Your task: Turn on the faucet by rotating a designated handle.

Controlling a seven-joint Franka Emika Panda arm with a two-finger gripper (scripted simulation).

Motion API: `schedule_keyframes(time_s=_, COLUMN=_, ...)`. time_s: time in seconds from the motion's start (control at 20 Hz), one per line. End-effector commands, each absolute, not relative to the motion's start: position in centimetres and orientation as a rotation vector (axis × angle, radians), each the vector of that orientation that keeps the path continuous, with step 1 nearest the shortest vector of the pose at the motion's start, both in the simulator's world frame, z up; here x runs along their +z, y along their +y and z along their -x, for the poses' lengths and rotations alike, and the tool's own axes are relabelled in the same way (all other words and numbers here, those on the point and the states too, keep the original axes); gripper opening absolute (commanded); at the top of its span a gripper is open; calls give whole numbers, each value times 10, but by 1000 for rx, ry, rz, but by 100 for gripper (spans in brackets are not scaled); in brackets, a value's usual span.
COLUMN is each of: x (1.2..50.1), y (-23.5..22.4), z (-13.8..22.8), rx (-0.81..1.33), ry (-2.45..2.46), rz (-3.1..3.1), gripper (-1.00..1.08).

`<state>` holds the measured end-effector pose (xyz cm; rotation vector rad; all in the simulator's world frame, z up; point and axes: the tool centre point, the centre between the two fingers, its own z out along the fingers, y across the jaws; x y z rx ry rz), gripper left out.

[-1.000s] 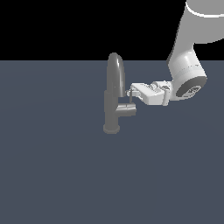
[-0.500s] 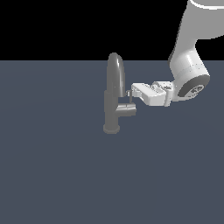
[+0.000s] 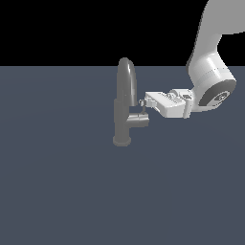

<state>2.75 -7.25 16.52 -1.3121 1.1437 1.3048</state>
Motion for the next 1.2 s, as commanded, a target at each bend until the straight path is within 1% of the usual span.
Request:
schedule_keyframes(time_s=0.0, x=169, y=-75, z=-18, rx=1311, ry=1140, rz=1312, gripper=-100)
schedule_keyframes(time_s=0.15, x=171, y=-76, z=-11, rx=1311, ry=1140, rz=1312, gripper=-100)
schedule_keyframes(time_s=0.25, x=170, y=-74, z=-16, rx=1305, ry=1140, rz=1314, gripper=-100)
schedule_keyframes(time_s=1.0, x=142, y=-82, z=36, rx=1311, ry=1140, rz=1312, gripper=-100)
schedule_keyframes(time_s=1.05, x=142, y=-82, z=36, rx=1311, ry=1140, rz=1312, gripper=-100)
schedule_keyframes(time_s=1.1, x=152, y=-79, z=26, rx=1292, ry=1126, rz=1327, gripper=-100)
schedule_keyframes(time_s=1.15, x=145, y=-80, z=28, rx=1294, ry=1127, rz=1325, gripper=-100)
